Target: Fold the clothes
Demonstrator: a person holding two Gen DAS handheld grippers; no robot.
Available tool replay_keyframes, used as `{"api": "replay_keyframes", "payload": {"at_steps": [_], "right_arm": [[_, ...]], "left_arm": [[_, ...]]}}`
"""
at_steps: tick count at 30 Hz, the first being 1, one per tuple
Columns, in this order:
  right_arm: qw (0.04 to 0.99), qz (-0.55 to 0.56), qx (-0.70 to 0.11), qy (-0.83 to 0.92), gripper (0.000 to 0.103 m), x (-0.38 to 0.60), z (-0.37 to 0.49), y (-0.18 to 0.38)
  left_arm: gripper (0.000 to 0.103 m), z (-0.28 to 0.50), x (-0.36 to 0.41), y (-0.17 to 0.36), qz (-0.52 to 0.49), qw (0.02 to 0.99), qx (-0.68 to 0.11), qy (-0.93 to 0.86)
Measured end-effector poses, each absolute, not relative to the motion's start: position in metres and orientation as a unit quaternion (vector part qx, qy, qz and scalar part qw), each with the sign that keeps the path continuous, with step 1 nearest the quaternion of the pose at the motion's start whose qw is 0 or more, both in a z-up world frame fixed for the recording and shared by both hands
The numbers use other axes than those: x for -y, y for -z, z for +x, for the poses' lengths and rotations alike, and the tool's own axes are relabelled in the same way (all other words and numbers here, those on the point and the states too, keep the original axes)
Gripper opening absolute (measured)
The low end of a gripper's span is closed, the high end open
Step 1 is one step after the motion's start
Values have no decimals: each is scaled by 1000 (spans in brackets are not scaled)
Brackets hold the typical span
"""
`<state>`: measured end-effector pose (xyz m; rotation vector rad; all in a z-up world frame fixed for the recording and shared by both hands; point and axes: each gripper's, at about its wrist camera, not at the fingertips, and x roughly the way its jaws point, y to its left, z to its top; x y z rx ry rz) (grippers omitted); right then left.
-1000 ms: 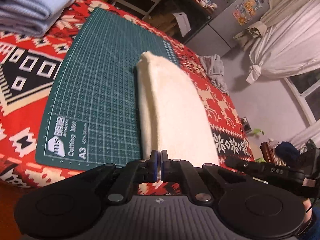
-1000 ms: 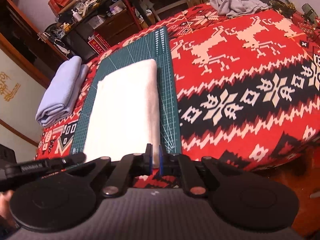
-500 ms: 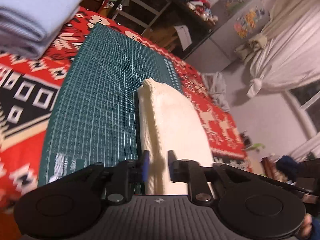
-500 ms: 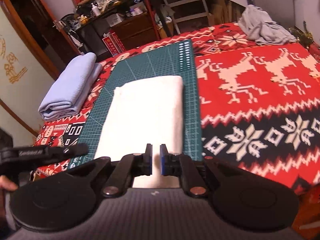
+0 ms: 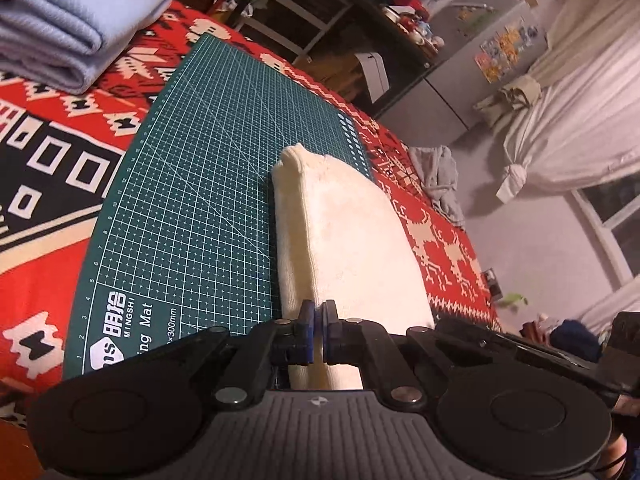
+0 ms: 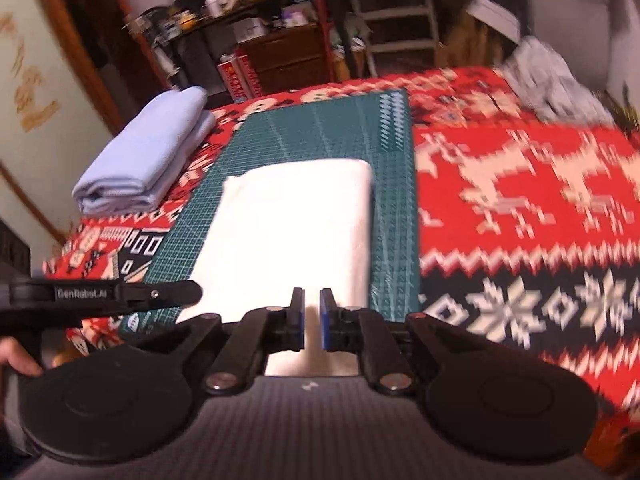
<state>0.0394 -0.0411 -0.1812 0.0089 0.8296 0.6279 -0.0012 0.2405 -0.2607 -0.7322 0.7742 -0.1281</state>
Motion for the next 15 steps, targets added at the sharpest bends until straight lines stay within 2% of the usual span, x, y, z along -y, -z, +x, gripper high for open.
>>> {"api": "replay_keyframes", "payload": {"at_steps": [5,15], "right_arm": [[866,-69,-358,-341,6,-6,36,183],[836,-142,-358,-391,2,-53,3,197]], "left_arm": [[4,-3,-246,264,-374,851,-364,61],[4,-11,-255,271,-406,838,-360,65]]}}
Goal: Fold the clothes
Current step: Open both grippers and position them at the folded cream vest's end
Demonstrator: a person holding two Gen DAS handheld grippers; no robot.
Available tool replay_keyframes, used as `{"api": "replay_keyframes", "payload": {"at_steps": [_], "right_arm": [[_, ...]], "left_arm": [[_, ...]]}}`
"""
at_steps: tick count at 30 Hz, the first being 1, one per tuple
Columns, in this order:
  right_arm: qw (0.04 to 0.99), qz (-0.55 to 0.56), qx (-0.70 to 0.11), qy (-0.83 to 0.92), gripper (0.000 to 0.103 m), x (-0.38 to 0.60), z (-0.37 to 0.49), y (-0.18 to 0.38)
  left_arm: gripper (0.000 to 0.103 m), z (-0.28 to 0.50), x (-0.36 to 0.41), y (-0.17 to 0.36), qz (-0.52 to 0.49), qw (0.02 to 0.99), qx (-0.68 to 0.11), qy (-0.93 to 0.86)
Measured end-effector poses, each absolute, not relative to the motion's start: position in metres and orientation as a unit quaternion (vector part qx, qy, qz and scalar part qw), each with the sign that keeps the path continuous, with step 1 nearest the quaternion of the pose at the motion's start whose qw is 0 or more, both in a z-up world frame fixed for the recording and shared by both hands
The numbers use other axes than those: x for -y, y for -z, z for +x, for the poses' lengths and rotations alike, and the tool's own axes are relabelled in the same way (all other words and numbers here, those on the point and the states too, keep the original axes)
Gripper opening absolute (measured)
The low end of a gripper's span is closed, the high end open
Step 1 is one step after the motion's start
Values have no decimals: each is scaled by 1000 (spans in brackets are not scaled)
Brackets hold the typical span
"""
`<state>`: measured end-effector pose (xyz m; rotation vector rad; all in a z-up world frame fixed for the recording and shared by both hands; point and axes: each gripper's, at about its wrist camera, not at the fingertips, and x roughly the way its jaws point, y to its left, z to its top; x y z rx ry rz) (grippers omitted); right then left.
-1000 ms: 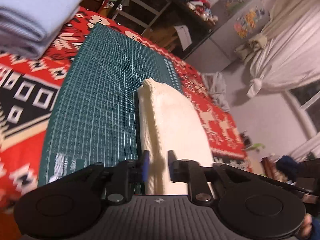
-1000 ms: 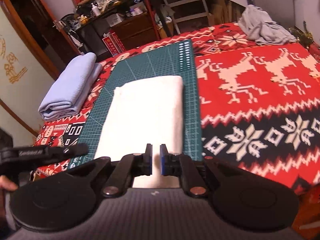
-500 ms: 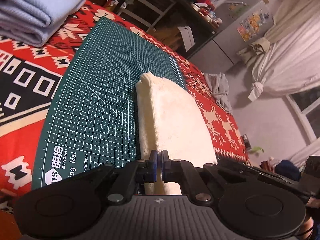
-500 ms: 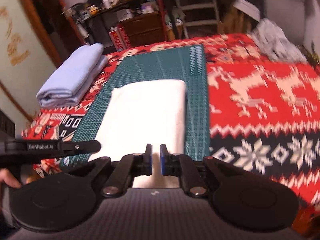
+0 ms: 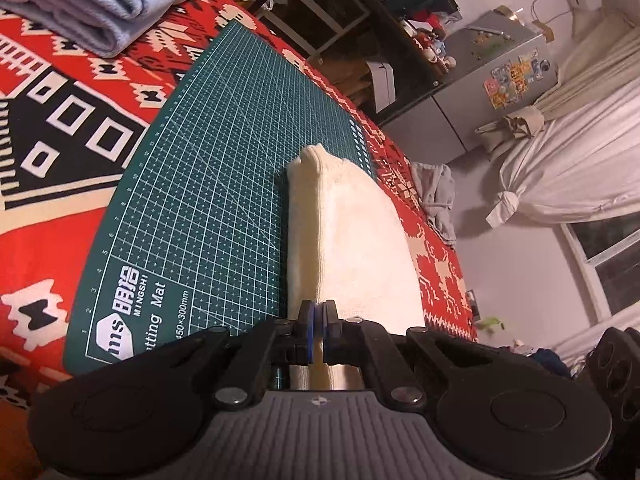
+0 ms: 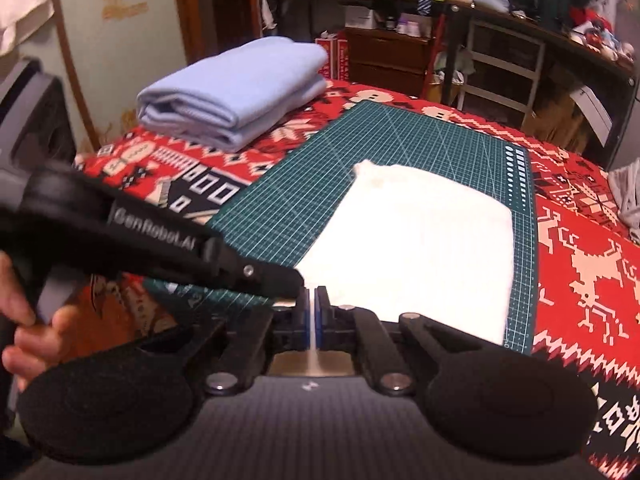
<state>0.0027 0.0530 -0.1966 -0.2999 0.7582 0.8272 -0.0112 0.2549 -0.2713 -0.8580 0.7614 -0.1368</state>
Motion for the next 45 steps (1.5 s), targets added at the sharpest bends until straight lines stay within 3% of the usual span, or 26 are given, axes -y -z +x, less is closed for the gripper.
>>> {"api": "replay_keyframes", "payload": {"at_steps": [19,20,22,24,27,36,38,45], "right_arm": [[828,-99,-392,-389,3,-28,-11,177],[834,-92,-390,-380,4,-22,-8,174],[846,-80,-388,-356,4,-9,2,172],[857,-70,-386,-335,7,2,13,171],[867,-61,-380,-317,8,12,32,171],[875,-41,-367,-314,8,0,98,174],[871,-40,-371,-321,8,-8,108,178],[860,-45,-378,-341,8,-38,128,198]], "left_arm": [[4,-33,-261,252,-376,856,-351,43],[7,-30,-259,248,-367,861,-349,44],[26,-22,-253,240,-346,871,-346,45],[25,-11,-243,235,-317,883,-343,52],[12,8,-229,226,-278,898,-337,63],[7,89,-201,223,-184,915,-352,74],[2,97,-203,231,-164,916,-360,63],[2,109,-224,236,-152,917,-367,30]]}}
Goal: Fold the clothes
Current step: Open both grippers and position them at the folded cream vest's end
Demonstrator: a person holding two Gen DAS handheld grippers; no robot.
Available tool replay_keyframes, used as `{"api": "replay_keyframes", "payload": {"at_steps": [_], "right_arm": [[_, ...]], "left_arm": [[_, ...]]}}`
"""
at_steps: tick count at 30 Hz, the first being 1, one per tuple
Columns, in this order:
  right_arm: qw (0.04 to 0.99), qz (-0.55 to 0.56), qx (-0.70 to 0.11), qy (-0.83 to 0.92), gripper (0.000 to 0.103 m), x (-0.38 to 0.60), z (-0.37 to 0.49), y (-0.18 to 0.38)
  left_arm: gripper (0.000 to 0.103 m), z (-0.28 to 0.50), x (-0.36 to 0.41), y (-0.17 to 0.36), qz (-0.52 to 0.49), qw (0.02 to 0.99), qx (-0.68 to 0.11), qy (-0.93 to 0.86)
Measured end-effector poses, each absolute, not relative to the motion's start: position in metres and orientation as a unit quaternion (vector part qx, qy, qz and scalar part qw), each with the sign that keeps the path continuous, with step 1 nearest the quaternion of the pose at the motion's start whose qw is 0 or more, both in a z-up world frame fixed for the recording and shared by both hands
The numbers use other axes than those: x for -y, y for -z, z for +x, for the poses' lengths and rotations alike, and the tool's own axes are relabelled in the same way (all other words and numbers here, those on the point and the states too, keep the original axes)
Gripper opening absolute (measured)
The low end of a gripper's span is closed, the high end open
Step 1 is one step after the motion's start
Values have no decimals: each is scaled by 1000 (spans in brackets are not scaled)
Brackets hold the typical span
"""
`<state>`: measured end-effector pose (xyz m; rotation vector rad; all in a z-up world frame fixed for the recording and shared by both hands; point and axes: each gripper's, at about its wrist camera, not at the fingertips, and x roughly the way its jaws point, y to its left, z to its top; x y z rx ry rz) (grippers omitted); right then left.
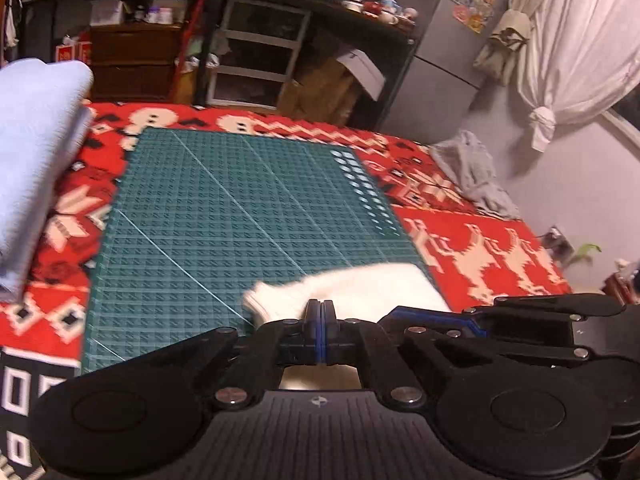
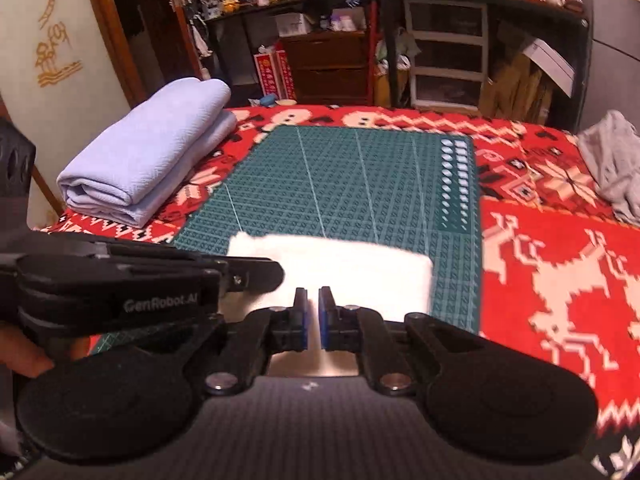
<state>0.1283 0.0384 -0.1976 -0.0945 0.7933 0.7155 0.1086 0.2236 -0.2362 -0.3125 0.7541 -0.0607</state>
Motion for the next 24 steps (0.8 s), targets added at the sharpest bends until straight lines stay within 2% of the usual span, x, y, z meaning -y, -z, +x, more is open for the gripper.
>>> {"api": "replay_keyframes", "payload": {"at_steps": [7,12,19,24], "right_arm": [[857,-22,-392,-334,7,-54,155,197],[860,-10,-390,-329,7,-28,131,186],[861,-41,-396,-318,7,-27,102,201],[862,-58,-390,-318,6,-30,97,209]], "left_arm": [[3,94,-230,223,-183,916,-357,30],[3,73,-222,215,-215,904,-359,88],[2,72,-198,237,-161,901,-394,83],[3,71,-201,242,-171,898,-398,77]]}}
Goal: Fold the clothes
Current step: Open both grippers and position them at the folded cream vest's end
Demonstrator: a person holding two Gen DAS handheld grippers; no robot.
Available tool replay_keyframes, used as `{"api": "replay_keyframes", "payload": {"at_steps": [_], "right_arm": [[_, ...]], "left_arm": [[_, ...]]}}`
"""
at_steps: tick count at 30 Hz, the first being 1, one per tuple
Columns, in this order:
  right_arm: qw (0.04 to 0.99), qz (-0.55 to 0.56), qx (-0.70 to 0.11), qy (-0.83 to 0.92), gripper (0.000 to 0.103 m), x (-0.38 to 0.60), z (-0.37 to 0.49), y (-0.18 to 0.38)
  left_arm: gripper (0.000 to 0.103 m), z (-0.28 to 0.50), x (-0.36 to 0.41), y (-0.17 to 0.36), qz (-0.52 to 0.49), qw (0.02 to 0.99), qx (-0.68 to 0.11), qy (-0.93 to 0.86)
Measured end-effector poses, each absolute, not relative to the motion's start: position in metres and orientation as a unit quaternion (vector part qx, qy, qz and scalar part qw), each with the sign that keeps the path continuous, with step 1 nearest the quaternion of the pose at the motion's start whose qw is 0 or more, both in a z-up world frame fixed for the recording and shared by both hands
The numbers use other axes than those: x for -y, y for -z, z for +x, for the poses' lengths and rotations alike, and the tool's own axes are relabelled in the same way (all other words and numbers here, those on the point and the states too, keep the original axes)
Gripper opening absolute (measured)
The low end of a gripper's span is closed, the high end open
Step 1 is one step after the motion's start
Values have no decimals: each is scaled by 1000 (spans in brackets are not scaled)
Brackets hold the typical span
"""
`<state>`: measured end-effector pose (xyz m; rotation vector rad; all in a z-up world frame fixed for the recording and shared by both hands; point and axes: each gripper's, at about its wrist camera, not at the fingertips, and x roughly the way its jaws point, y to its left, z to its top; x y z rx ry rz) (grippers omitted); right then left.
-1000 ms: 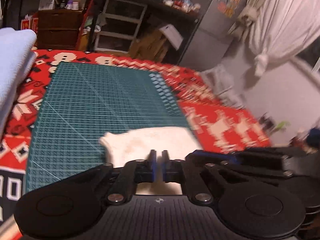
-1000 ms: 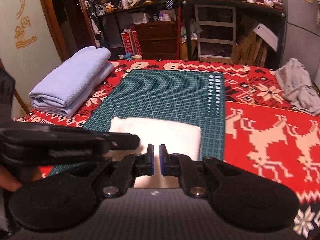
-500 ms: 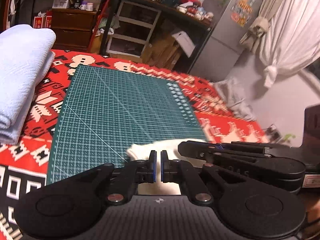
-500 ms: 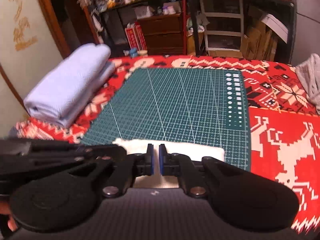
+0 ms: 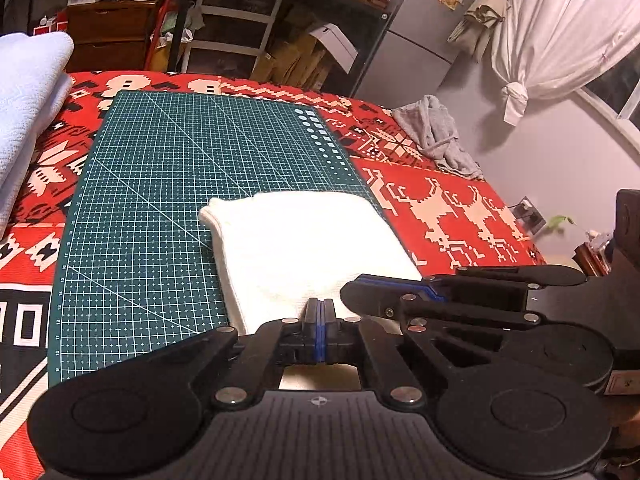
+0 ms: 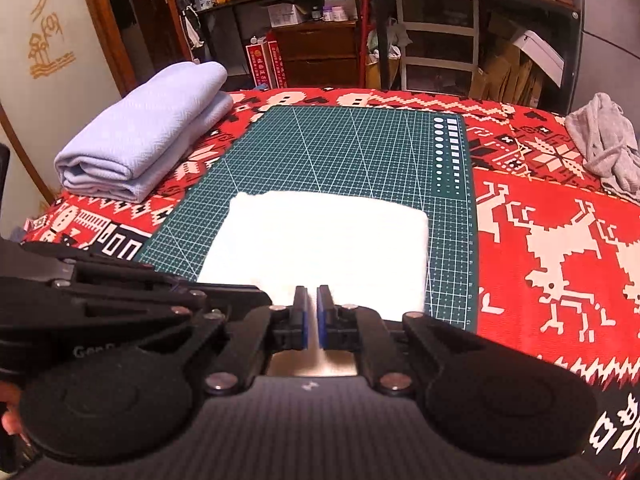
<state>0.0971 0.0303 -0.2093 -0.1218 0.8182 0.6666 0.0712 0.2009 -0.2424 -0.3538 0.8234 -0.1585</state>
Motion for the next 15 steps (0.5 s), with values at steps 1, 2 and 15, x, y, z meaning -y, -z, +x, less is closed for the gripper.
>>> {"api": "replay_keyframes", "payload": {"at_steps": [1,2,15], "right_arm": [[862,-62,-390,-318,6,-31,97,209],[861,-60,-394,-317,6,-32,98,207],[860,-51,-404,-308,1,-41,123,201]], "left_arm": [[3,72,-201,240,-176,897,-399,73],[3,72,-201,237,-177,896,-401,70],[3,97,-211,234,-162,900,-400,57]]}}
